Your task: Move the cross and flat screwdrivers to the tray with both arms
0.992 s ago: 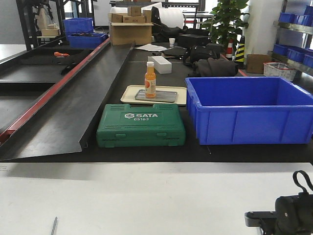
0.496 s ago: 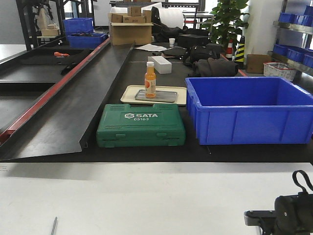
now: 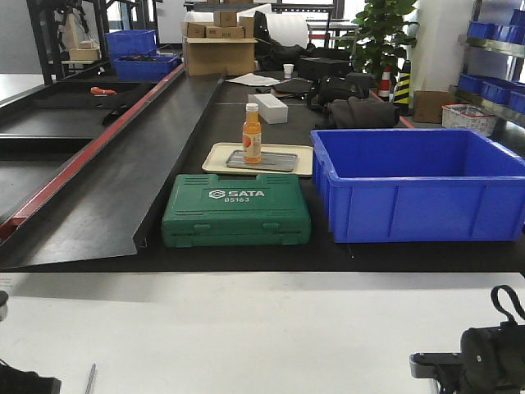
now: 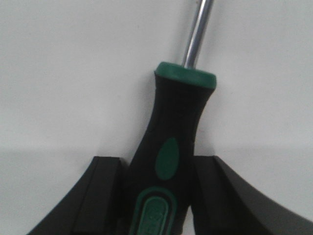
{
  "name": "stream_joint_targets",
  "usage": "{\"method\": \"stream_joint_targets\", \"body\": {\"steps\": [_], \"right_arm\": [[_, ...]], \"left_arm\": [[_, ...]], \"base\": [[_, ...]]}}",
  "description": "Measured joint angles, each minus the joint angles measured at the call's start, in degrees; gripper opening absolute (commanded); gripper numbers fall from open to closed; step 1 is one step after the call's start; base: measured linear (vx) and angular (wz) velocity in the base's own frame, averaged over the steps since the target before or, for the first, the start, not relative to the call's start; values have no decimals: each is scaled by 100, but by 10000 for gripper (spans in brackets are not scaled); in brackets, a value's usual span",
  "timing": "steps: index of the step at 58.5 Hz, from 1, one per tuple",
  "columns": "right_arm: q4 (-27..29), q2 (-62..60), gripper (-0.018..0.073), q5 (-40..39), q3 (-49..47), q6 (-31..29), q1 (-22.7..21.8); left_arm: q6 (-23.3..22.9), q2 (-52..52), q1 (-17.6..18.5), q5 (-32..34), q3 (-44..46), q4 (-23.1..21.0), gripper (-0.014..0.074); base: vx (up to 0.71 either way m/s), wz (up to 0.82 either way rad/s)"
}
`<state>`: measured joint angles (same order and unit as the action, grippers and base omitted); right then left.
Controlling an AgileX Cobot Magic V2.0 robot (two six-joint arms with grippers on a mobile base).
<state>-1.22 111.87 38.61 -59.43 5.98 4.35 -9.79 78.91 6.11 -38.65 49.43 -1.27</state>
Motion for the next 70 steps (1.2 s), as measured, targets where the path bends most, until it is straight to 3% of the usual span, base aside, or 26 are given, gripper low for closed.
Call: {"method": "stream_joint_targets", "body": {"steps": [24,48,70], "right_arm": [[4,0,-11,0,-5,0,0],[4,0,-11,0,-5,0,0],[4,0,-11,0,-5,0,0]], "left_arm": [[16,1215,0,425,21,-296,514],[22,1833,0,138,806,-526,514],[12,2538,53,53,894,-633,514]], "base": [[0,0],[0,0],[0,0]]}}
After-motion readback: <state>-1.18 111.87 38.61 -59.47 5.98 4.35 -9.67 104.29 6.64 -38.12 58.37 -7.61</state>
